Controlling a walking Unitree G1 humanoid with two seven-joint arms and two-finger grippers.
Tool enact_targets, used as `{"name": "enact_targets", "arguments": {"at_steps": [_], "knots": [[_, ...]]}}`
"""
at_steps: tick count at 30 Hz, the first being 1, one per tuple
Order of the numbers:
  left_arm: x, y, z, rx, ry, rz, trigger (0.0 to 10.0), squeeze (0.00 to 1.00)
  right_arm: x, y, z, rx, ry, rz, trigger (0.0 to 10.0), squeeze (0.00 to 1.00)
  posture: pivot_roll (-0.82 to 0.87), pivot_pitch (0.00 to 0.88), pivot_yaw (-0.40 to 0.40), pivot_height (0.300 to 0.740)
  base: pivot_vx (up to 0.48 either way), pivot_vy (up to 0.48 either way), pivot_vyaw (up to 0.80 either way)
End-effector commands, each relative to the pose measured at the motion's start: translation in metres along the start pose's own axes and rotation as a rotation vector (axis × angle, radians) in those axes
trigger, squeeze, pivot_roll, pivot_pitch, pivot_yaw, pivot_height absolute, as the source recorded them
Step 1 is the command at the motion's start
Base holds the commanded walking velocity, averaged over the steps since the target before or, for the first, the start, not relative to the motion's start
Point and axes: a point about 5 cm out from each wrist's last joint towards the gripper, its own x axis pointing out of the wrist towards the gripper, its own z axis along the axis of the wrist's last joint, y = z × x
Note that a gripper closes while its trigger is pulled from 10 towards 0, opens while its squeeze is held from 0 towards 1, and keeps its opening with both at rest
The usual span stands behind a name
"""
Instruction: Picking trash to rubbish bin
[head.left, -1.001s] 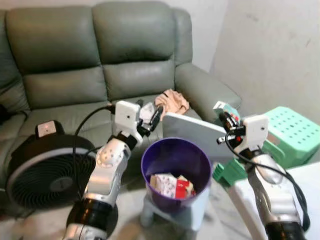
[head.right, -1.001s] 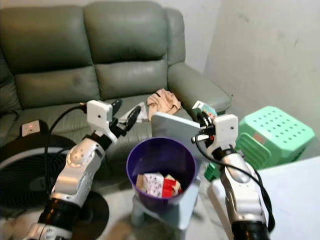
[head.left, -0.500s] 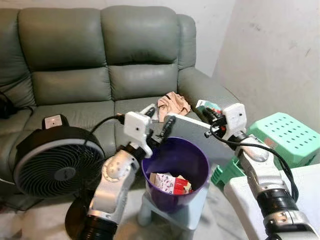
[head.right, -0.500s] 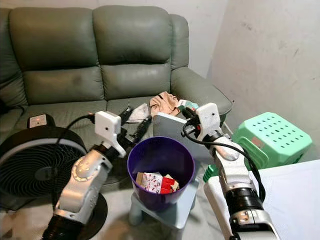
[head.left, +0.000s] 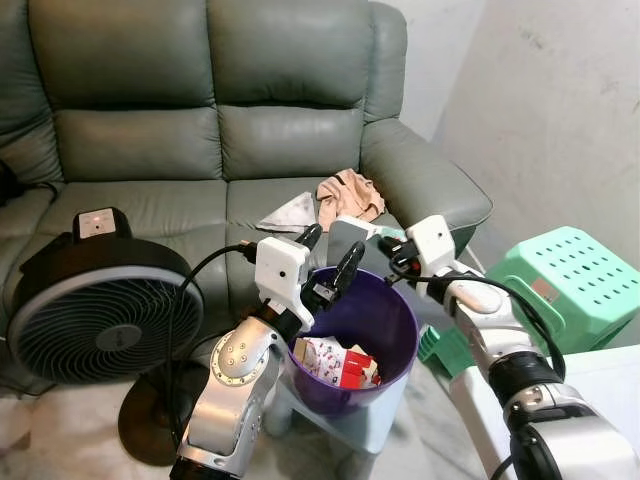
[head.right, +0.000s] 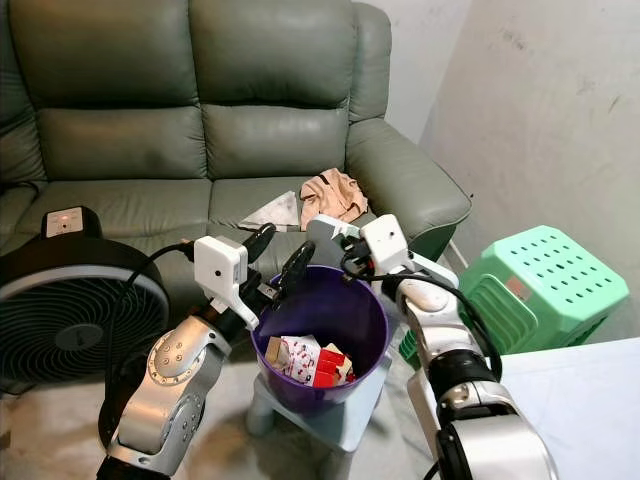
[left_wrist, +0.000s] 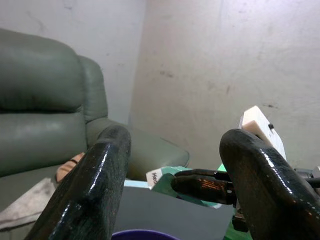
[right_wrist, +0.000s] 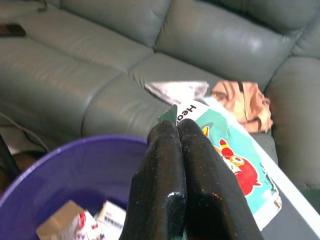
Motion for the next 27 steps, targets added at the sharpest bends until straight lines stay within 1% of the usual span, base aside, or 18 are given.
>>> {"name": "enact_targets", "arguments": {"at_steps": [1,3,7,8,10,12,13,15,17,18,20,21,23,24,26,27], "knots": [[-0.003,-0.013,-0.001,-0.027,-0.002,-0.005,10.0,0.0,-0.001,-0.003,-0.002,-0.02,0.022,-0.007,10.0,0.0,0.13,0.094,-0.15,0.74,0.0,0.0,0.0],[-0.007,-0.013,-0.004,-0.019,0.011,0.002,10.0,0.0,-0.001,-0.002,-0.005,-0.028,0.039,-0.006,10.0,0.0,0.13,0.098,-0.152,0.74,0.0,0.0,0.0],[-0.017,-0.013,-0.009,-0.033,0.041,0.04,10.0,0.0,-0.001,-0.003,-0.008,-0.027,0.06,-0.009,10.0,0.0,0.13,0.125,-0.165,0.74,0.0,0.0,0.0],[-0.025,-0.014,-0.013,-0.049,0.073,0.078,10.0,0.0,-0.002,-0.002,-0.011,-0.044,0.091,-0.004,10.0,0.0,0.14,0.138,-0.171,0.74,0.0,0.0,0.0],[-0.03,-0.014,-0.015,-0.068,0.084,0.106,10.0,0.0,-0.002,-0.002,-0.013,-0.06,0.1,0.004,10.0,0.0,0.14,0.15,-0.177,0.74,0.0,0.0,0.0],[-0.036,-0.018,-0.016,-0.047,0.105,0.105,10.0,0.0,-0.002,-0.002,-0.015,-0.07,0.128,0.009,10.0,0.0,0.14,0.178,-0.192,0.74,0.0,0.0,0.0],[-0.036,-0.018,-0.016,-0.047,0.105,0.105,10.0,0.0,-0.002,-0.002,-0.015,-0.07,0.128,0.009,10.0,0.0,0.14,0.178,-0.192,0.74,0.0,0.0,0.0],[-0.041,-0.021,-0.018,-0.07,0.11,0.1,10.0,0.0,-0.001,0.0,-0.016,-0.083,0.136,0.027,10.0,0.0,0.14,0.178,-0.192,0.74,0.0,0.0,0.0],[-0.046,-0.031,-0.018,-0.1,0.12,0.107,10.0,0.0,-0.002,-0.001,-0.018,-0.099,0.17,0.031,10.0,0.0,0.14,0.229,-0.221,0.74,0.0,0.0,0.0],[-0.047,-0.033,-0.018,-0.112,0.128,0.116,10.0,0.0,-0.001,0.002,-0.019,-0.116,0.182,0.048,10.0,0.0,0.14,0.229,-0.221,0.74,0.0,0.0,0.0],[-0.047,-0.033,-0.019,-0.114,0.13,0.119,10.0,0.0,-0.001,0.003,-0.02,-0.121,0.185,0.053,10.0,0.0,0.14,0.229,-0.221,0.74,0.0,0.0,0.0],[-0.048,-0.035,-0.018,-0.116,0.13,0.119,10.0,0.0,-0.001,0.005,-0.021,-0.132,0.188,0.071,10.0,0.0,0.14,0.251,-0.232,0.74,0.0,0.0,0.0],[-0.048,-0.037,-0.015,-0.11,0.127,0.123,10.0,0.0,-0.001,0.007,-0.022,-0.144,0.192,0.09,10.0,0.0,0.14,0.251,-0.232,0.74,0.0,0.0,0.0],[-0.048,-0.039,-0.014,-0.11,0.126,0.124,10.0,0.0,0.0,0.008,-0.023,-0.135,0.194,0.097,10.0,0.0,0.14,0.268,-0.242,0.74,0.0,0.0,0.0],[-0.049,-0.042,-0.013,-0.114,0.128,0.125,10.0,0.0,0.0,0.01,-0.024,-0.117,0.197,0.1,10.0,0.0,0.14,0.268,-0.242,0.74,0.0,0.0,0.0],[-0.049,-0.041,-0.013,-0.113,0.133,0.134,10.0,0.0,0.001,0.015,-0.025,-0.066,0.192,0.142,10.0,0.62,0.14,0.277,-0.246,0.74,0.0,0.0,0.0]]}}
